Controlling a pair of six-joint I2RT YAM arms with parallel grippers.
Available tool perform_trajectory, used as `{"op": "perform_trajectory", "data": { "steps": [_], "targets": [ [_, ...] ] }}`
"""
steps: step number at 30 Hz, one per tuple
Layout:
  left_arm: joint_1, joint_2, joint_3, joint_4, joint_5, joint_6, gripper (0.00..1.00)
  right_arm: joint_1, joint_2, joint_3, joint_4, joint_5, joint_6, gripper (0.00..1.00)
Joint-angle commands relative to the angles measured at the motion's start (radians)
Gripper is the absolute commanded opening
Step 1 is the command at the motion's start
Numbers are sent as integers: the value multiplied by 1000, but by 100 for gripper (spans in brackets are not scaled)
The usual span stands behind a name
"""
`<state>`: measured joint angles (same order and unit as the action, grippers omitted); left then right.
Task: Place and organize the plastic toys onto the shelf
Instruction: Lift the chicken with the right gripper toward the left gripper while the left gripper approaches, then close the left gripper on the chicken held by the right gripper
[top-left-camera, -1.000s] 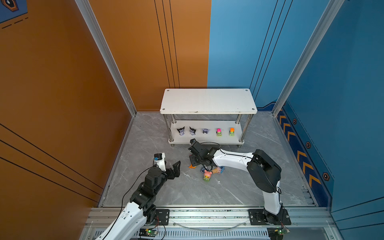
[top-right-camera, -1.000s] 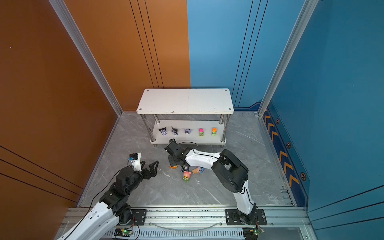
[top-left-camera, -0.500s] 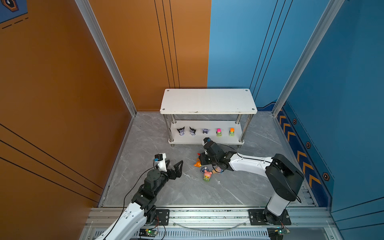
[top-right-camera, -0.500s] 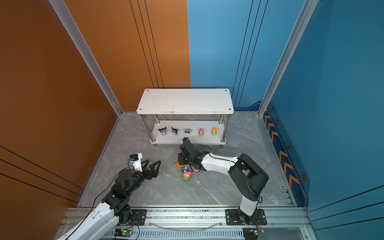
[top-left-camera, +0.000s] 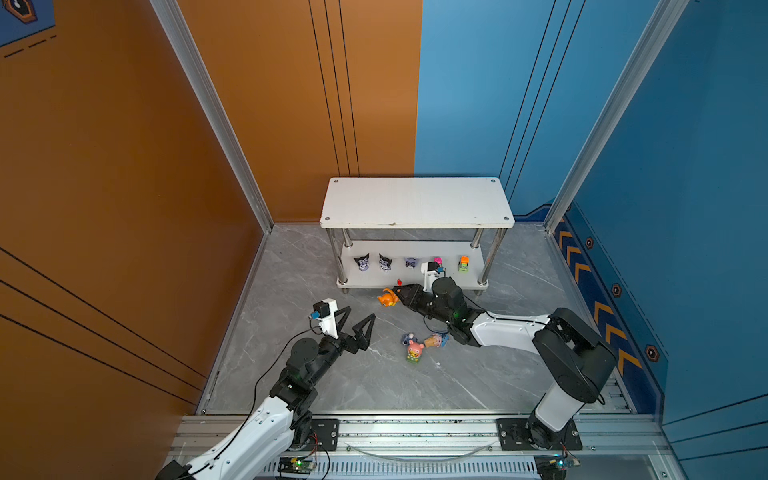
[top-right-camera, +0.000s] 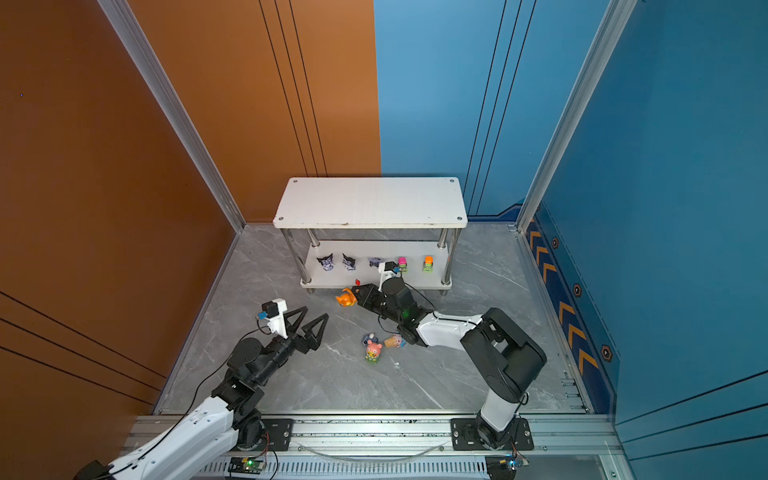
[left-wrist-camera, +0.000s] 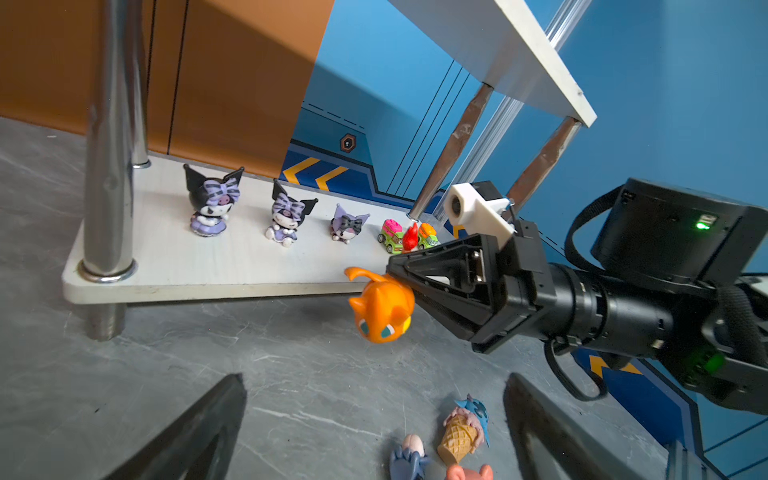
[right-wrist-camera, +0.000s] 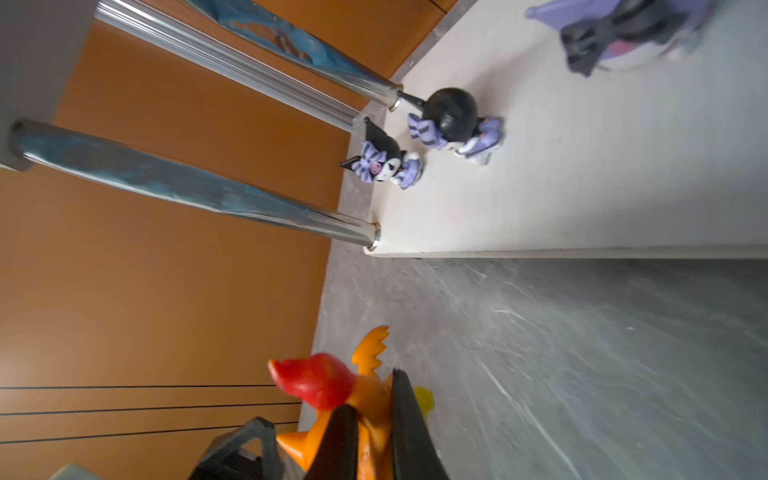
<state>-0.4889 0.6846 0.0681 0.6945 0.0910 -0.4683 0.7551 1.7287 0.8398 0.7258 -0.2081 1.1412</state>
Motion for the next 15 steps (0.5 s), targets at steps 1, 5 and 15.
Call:
{"op": "perform_trajectory", "data": {
  "steps": [1,5,15],
  "targets": [
    [-14,65,-9,174,19,50,98,2,36,1,243,-80,169,6],
    [-44,166,22,232,34,78,98,4,22,-2,256,-96,191,6],
    [-53,418,90,509,51,63,98,12,-90,3,106,-100,120,6]
  ]
}}
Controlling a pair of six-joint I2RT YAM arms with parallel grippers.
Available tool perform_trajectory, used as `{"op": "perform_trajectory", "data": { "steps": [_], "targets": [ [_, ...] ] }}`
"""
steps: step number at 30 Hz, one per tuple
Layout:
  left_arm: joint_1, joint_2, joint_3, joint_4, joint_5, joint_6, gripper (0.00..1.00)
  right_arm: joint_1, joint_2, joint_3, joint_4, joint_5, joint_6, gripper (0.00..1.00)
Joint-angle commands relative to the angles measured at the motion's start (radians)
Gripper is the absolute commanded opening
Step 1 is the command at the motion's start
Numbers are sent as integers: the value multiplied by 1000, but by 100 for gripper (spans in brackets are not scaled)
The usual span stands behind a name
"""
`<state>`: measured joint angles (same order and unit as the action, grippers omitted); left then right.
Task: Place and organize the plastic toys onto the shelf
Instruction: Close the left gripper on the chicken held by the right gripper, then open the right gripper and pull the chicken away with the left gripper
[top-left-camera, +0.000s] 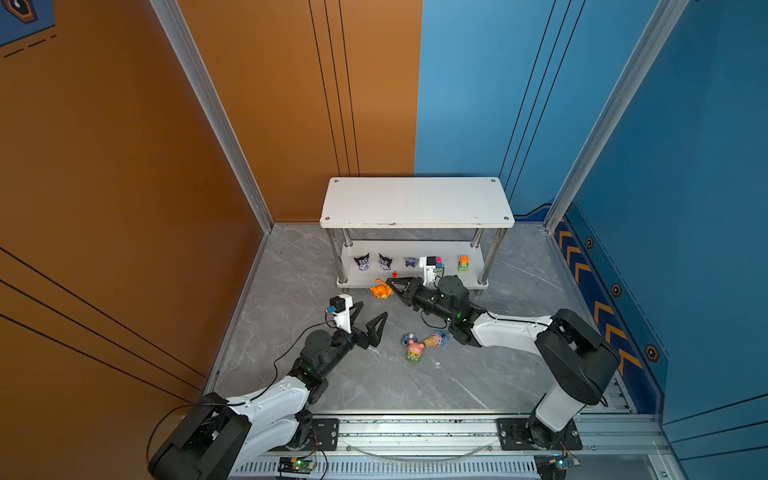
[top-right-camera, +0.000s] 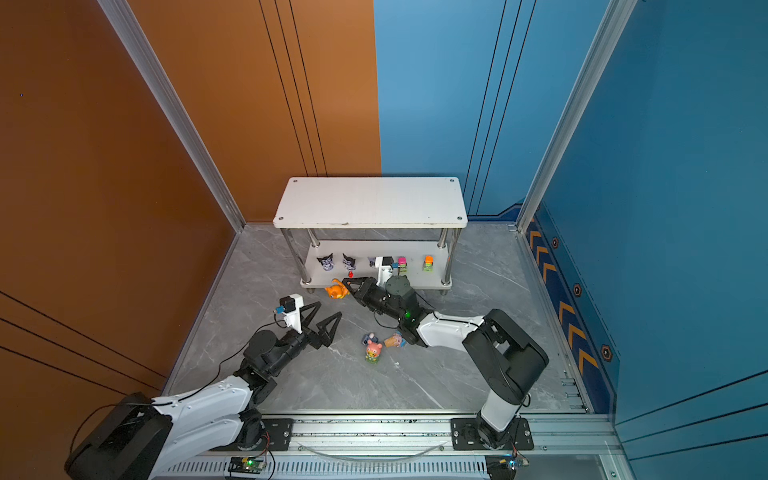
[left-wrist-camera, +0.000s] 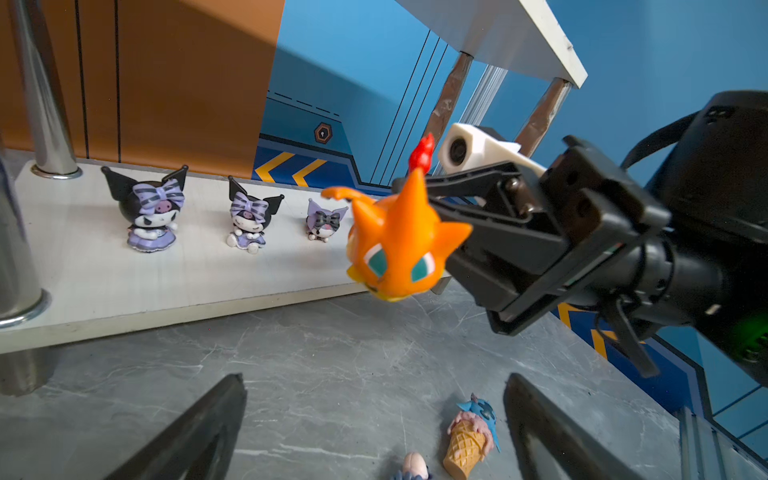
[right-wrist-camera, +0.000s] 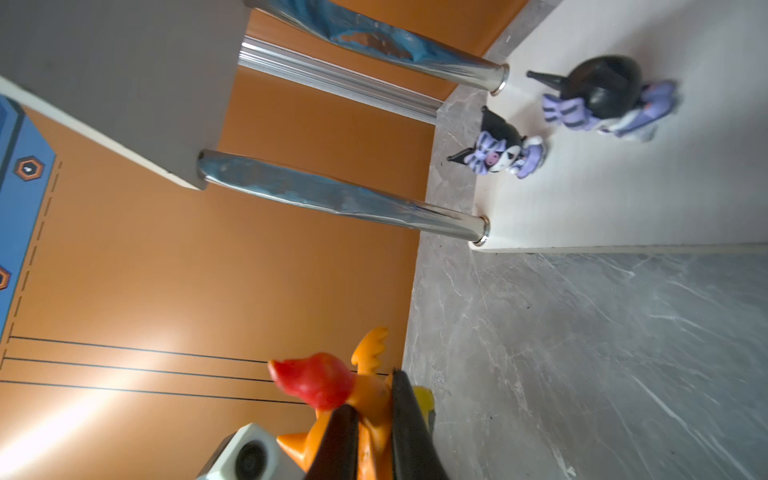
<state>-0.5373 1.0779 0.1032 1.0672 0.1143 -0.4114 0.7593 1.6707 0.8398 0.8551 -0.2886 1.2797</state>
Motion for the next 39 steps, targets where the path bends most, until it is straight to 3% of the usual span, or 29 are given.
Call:
{"op": "perform_trajectory", "data": {
  "steps": [1,12,18,23,39],
  "targets": [
    [-8,33,65,136,21,14,98,8,-34,2,-18,-21,-16,6],
    [-6,101,89,233,-7,17,100,22,-31,9,-13,-24,-5,6],
    [-2,138,93,261,-35,24,88,27,-21,14,-12,-31,2,6],
    [-2,166,105,265,-56,36,69,34,-9,11,7,-29,12,6],
    [3,188,123,287,-36,26,59,35,3,-15,56,-22,35,6]
  ]
}}
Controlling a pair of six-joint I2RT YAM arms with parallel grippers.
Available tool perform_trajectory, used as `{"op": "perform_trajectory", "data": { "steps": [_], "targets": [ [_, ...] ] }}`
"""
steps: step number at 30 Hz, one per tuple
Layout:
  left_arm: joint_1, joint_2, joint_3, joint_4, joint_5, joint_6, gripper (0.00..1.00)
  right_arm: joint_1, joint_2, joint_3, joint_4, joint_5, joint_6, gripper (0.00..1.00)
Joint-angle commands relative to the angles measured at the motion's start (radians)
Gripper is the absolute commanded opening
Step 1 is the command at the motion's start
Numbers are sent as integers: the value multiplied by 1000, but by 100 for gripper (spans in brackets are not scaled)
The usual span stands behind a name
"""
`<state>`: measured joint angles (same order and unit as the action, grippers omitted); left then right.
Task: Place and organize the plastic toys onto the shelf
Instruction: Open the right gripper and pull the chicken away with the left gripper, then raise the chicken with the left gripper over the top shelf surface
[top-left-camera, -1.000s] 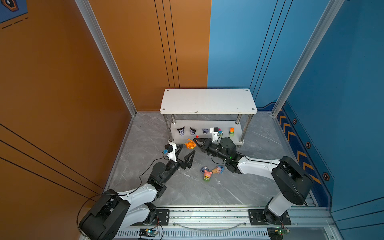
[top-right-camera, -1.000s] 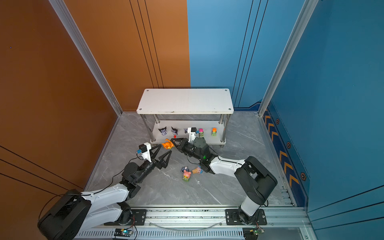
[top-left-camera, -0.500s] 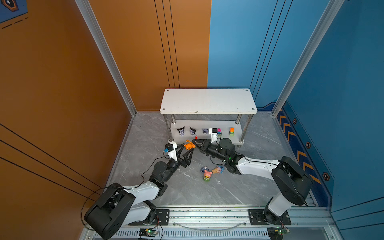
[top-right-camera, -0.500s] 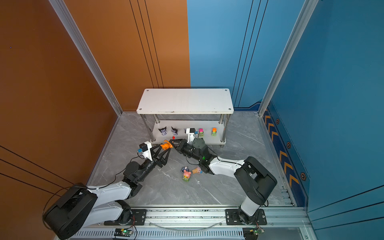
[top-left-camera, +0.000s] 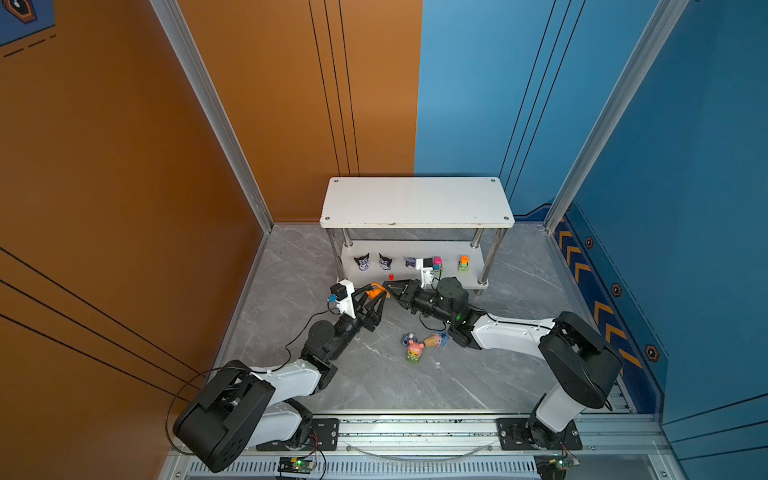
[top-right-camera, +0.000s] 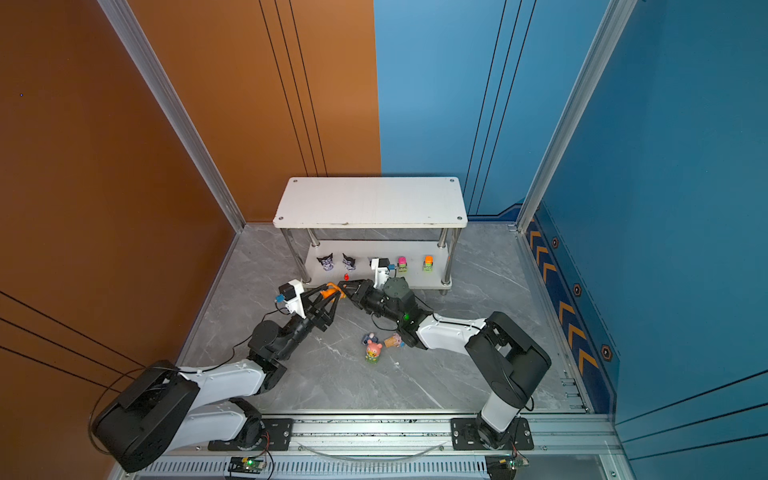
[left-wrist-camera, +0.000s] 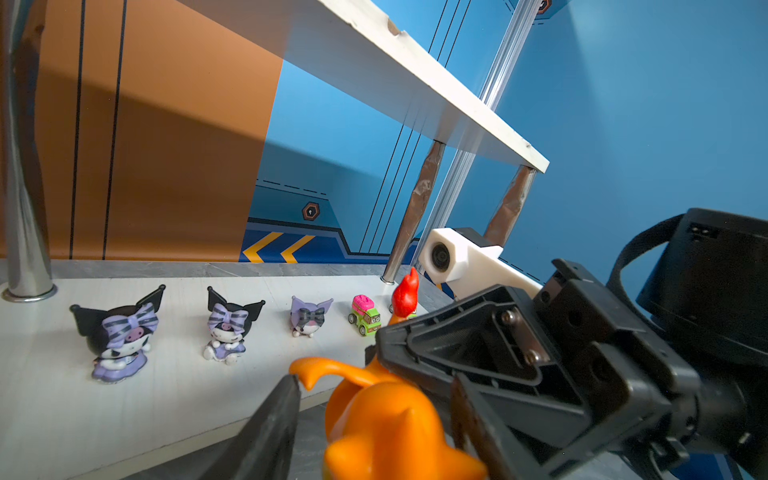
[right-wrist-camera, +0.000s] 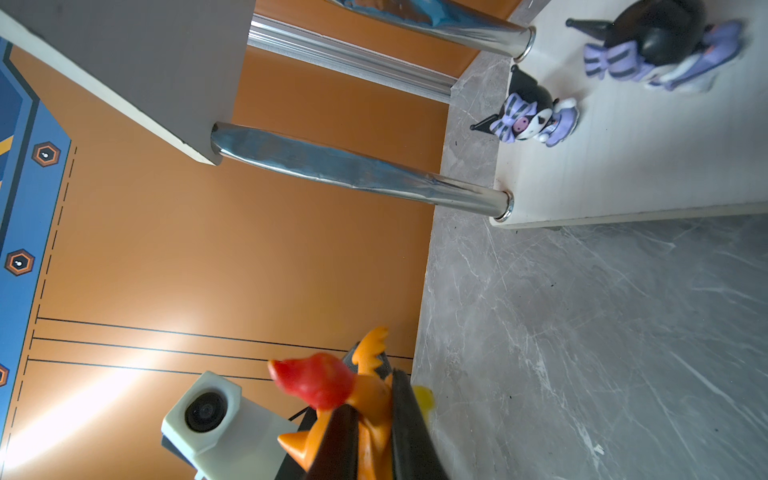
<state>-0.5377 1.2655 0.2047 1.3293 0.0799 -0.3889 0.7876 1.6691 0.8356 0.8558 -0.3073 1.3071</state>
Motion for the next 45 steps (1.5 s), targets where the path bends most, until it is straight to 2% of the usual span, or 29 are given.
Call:
{"op": "perform_trajectory", "data": {
  "steps": [1,14,16,19,22,24,29,36,41,45],
  "targets": [
    [4,0,21,25,-3,4,60,6,5,-10,58,-3,8,6],
    [4,-59,21,-43,-1,8,39,9,4,-10,63,-4,13,8],
    [4,-81,25,-77,-4,14,35,9,5,-10,65,-6,12,17],
    [6,-126,41,-159,-10,28,34,9,4,-11,66,-12,2,23],
    [4,-183,65,-276,-22,46,33,9,1,-13,65,-14,-6,36],
    [5,-228,77,-345,-34,55,33,6,-6,-15,52,-16,-17,41],
    [12,-382,144,-657,-56,101,31,-15,-68,-23,-93,-10,-110,42],
    [15,-588,374,-1258,-165,143,32,-19,-246,9,-547,114,-415,44],
    [18,-522,643,-1615,-194,148,32,-22,-318,16,-691,186,-525,45],
    [19,-404,867,-1765,-138,152,34,-16,-329,23,-732,193,-573,45]
  ]
}}
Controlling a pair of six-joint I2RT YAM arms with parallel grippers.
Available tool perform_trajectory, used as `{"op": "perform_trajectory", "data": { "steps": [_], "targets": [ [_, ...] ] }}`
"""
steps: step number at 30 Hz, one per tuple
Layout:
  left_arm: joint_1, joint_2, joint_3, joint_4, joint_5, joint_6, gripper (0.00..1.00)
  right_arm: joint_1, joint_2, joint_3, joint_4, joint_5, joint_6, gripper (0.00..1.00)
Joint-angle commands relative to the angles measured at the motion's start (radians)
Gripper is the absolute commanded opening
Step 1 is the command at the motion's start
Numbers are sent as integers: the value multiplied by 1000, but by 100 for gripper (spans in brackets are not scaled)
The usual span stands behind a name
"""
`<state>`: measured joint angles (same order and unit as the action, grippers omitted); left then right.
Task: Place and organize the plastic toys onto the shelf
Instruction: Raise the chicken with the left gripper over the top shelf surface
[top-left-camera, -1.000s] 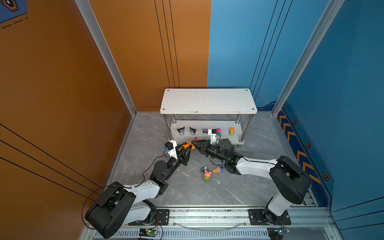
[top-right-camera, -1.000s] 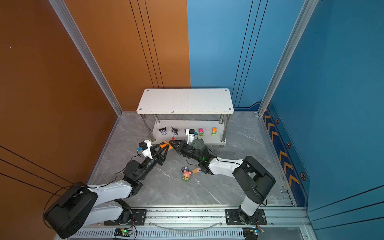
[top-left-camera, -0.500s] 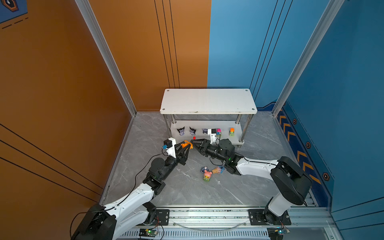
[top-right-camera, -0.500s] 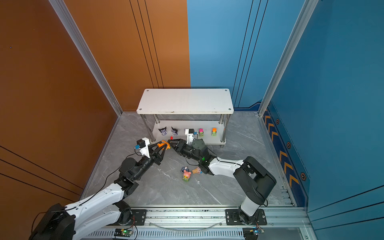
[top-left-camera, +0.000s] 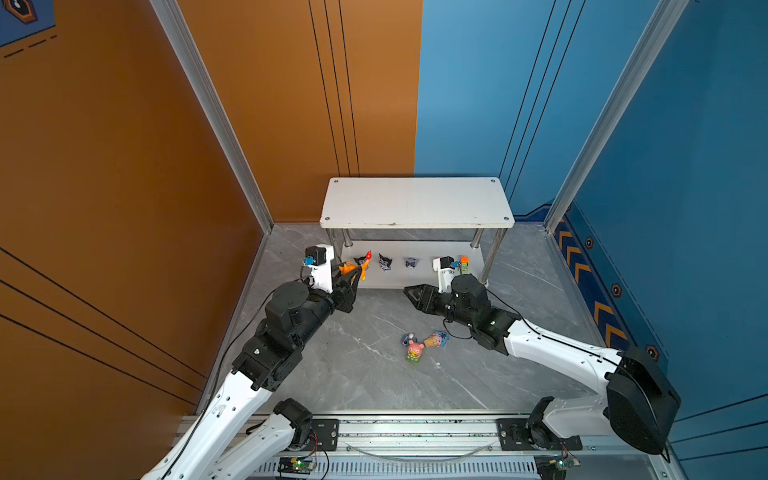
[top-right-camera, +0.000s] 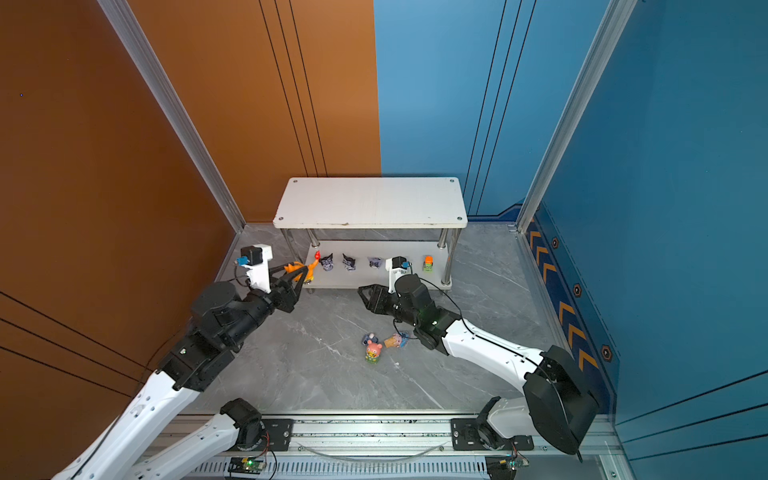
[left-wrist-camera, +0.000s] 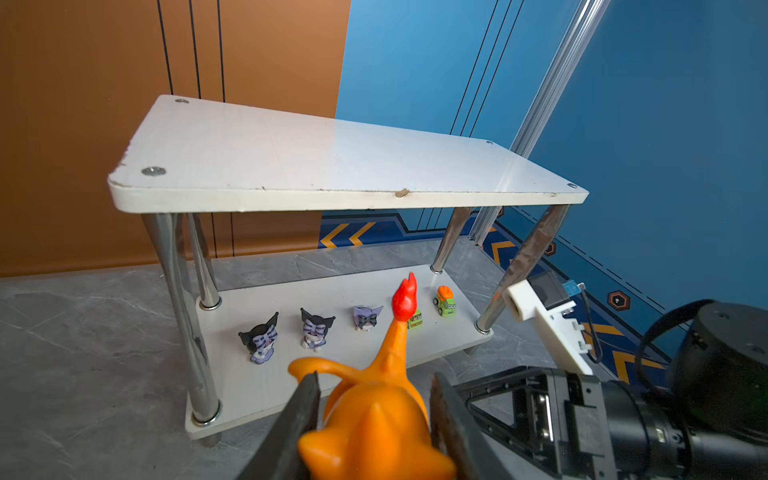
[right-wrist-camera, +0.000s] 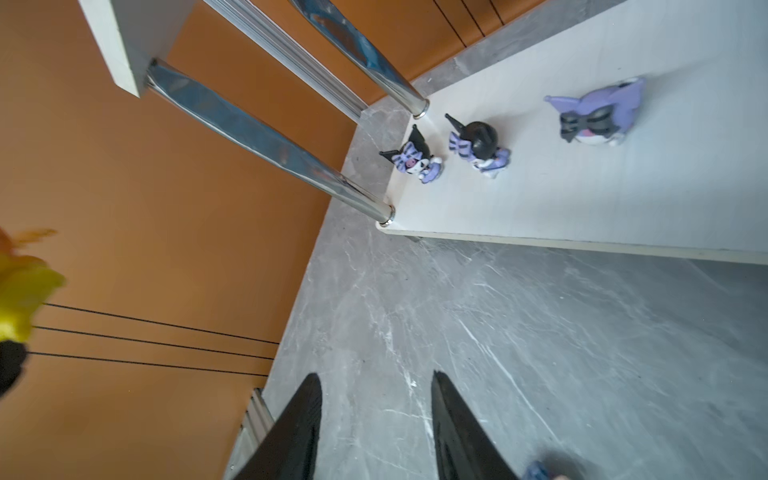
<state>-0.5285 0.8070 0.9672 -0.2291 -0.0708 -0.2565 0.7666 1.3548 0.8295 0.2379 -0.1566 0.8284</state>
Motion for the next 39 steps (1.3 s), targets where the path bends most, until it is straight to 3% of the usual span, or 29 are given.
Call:
{"op": "perform_trajectory", "data": {
  "steps": [1,14,26,33,39],
  "targets": [
    [9,87,155,-238,22,28,34,9,-17,32,-123,46,-105,45],
    [52,512,858,-578,102,180,34,26,-37,-21,-122,50,-131,45],
    [113,1029,1704,-1015,16,292,31,30,-5,-23,-109,10,-140,45],
    [233,1131,1767,-1023,52,267,31,30,21,-26,-103,-14,-141,45],
    [252,1168,1788,-1023,68,274,31,28,57,-20,-96,-28,-141,45]
  ]
}}
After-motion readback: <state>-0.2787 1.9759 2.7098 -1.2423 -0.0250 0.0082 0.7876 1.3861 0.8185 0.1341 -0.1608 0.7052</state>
